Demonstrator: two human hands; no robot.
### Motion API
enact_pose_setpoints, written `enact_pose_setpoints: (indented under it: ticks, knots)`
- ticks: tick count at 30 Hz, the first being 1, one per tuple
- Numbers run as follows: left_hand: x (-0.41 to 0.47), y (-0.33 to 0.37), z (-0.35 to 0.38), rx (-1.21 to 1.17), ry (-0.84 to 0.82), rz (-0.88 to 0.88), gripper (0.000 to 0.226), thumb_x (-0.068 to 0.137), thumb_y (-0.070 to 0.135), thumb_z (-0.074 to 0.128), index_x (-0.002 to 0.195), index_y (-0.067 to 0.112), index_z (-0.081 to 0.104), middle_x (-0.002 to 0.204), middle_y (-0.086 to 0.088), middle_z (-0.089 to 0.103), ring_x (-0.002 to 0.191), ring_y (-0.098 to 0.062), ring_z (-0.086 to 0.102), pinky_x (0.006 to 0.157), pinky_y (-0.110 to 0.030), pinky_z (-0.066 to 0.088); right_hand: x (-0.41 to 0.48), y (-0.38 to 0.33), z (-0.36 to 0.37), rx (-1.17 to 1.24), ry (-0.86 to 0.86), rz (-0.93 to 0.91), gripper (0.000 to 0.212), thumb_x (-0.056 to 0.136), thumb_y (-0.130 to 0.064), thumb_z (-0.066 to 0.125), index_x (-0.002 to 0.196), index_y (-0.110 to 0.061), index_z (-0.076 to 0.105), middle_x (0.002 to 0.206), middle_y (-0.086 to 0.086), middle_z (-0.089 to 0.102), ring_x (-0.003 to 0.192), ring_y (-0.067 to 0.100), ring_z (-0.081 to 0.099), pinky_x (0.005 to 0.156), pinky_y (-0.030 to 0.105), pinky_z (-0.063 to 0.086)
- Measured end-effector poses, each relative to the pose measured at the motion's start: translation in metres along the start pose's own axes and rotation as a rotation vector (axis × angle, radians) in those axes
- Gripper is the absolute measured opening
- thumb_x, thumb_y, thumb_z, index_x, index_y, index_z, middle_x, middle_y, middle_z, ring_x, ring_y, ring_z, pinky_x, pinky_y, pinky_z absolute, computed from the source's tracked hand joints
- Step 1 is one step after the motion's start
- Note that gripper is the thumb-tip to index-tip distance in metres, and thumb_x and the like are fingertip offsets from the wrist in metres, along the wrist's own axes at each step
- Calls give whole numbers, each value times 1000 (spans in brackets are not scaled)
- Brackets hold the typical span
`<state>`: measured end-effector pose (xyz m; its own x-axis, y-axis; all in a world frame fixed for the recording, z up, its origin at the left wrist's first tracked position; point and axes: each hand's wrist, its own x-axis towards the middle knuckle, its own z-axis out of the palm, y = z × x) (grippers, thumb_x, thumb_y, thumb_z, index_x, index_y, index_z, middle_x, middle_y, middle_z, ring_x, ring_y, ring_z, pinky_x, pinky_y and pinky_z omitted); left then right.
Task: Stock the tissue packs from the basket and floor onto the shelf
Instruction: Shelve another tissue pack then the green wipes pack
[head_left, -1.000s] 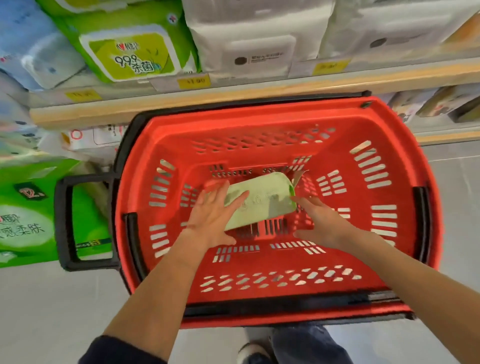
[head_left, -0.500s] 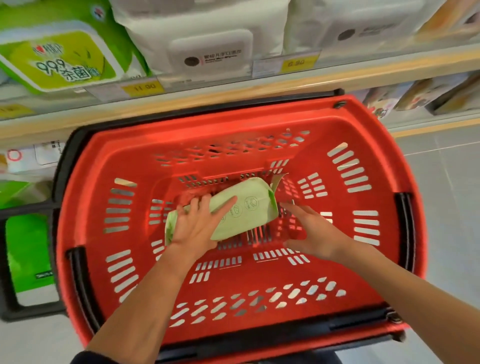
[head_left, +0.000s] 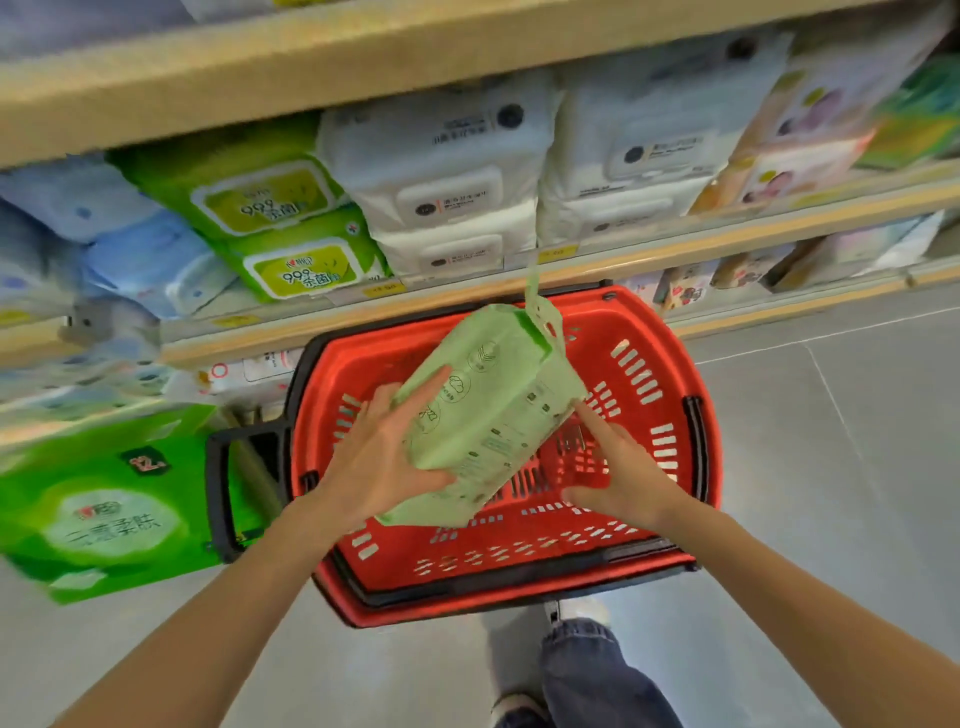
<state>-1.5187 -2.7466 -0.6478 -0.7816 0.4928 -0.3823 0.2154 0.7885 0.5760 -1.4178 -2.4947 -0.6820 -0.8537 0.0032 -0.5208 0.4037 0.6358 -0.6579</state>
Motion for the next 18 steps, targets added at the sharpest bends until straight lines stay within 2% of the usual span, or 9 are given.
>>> enact_pose_setpoints:
  ticks: [2,4,6,8,9,11,14,16,18]
  knots:
    - [-19,18,-28,-136,43,12,106,54,48,78,135,62,12,131,7,37,121,-13,37,100,-34,35,-23,-23,-13,45,46,-68,109,69,-26,76,144,-35,-2,146,8,33,130,21,35,104,26,31]
    - [-38,39,-56,-254,96,51,105,49,53,77,134,60,16,132,30,32,124,5,30,104,-21,27,-48,-49,-28,95,76,-139,112,68,-32,76,142,-41,-7,149,2,28,132,14,31,108,32,32]
    - [-58,65,-87,-369,149,80,104,44,61,78,130,65,19,129,44,24,123,19,28,102,-9,24,-74,-80,-47,132,119,-216,112,63,-49,74,141,-42,-7,148,-10,24,131,3,26,107,17,26]
    - [-77,91,-116,-468,181,79,104,40,66,78,127,67,20,137,37,29,129,10,32,105,-17,30,-97,-112,-68,182,174,-287,114,59,-64,69,143,-38,-3,143,-22,23,130,-5,24,101,2,18]
    - [-87,106,-130,-517,182,89,104,41,63,80,127,65,21,141,29,33,130,2,37,106,-27,36,-108,-127,-80,206,199,-320,113,60,-65,68,144,-37,-1,143,-25,22,132,-7,23,103,3,19]
    - [-108,134,-156,-585,200,132,105,43,57,82,130,60,25,142,23,39,128,-4,44,105,-37,41,-132,-158,-107,239,253,-377,110,63,-55,71,145,-35,1,144,-27,20,134,-8,22,110,17,24]
    - [-138,181,-193,-694,265,196,107,33,59,86,126,58,32,128,35,50,119,3,51,95,-25,47,-174,-203,-148,273,316,-422,113,59,-58,74,143,-42,0,147,-23,22,134,-4,27,110,32,34]
    - [-156,213,-217,-726,304,241,109,29,60,86,125,53,34,125,33,53,114,7,53,86,-13,48,-204,-232,-174,296,363,-430,113,55,-61,74,139,-52,0,147,-21,24,130,-2,35,103,34,42]
    - [-173,245,-239,-703,336,292,110,31,61,84,128,53,33,128,31,49,113,11,52,86,-11,47,-233,-259,-197,284,404,-465,111,57,-58,74,137,-56,-3,148,-24,22,131,-4,33,102,35,44]
